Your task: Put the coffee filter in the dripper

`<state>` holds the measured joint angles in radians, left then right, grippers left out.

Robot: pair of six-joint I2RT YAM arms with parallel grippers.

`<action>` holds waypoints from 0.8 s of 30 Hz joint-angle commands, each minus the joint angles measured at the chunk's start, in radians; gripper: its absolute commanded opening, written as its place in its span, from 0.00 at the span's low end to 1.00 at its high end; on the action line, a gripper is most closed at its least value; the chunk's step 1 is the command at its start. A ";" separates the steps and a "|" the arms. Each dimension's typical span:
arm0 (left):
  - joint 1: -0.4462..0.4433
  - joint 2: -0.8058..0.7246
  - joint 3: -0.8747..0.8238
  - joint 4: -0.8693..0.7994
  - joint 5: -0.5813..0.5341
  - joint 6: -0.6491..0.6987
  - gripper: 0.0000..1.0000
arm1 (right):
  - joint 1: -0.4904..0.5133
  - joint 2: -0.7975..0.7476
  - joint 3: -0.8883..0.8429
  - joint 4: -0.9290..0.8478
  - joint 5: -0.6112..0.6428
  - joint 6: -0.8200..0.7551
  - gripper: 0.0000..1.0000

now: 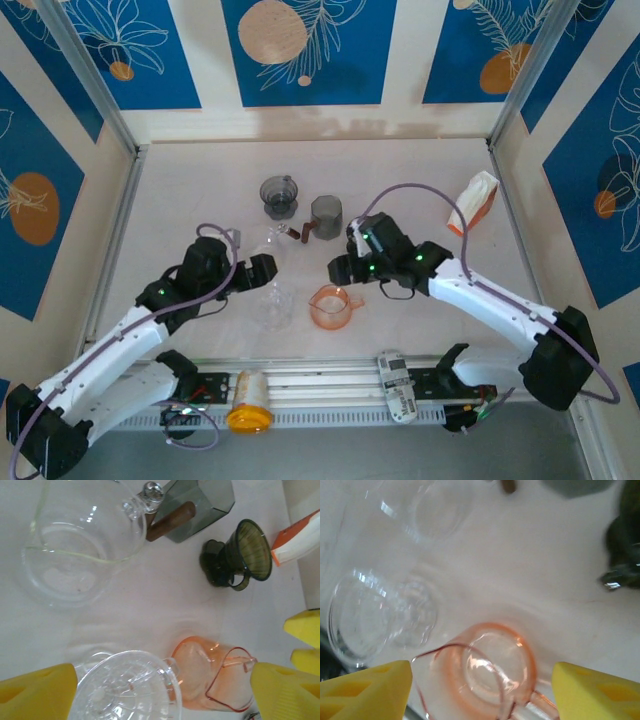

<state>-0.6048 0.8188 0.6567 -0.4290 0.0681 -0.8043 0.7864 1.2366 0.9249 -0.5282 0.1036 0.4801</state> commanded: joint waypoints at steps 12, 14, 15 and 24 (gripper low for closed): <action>-0.010 -0.039 -0.077 -0.147 -0.041 -0.037 0.56 | 0.051 0.163 0.131 -0.109 0.057 -0.024 0.64; -0.010 -0.021 -0.084 -0.154 -0.037 -0.038 0.47 | 0.052 0.155 0.129 -0.110 0.068 -0.023 0.64; -0.010 -0.011 -0.085 -0.165 -0.042 -0.035 0.45 | 0.051 0.151 0.129 -0.111 0.076 -0.022 0.65; -0.054 0.106 -0.099 -0.159 -0.075 -0.027 0.45 | 0.027 0.122 0.111 -0.125 0.107 -0.003 0.71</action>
<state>-0.6369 0.9028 0.5629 -0.5701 0.0166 -0.8356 0.8227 1.3926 1.0325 -0.6312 0.1989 0.4656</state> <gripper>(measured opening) 0.453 0.705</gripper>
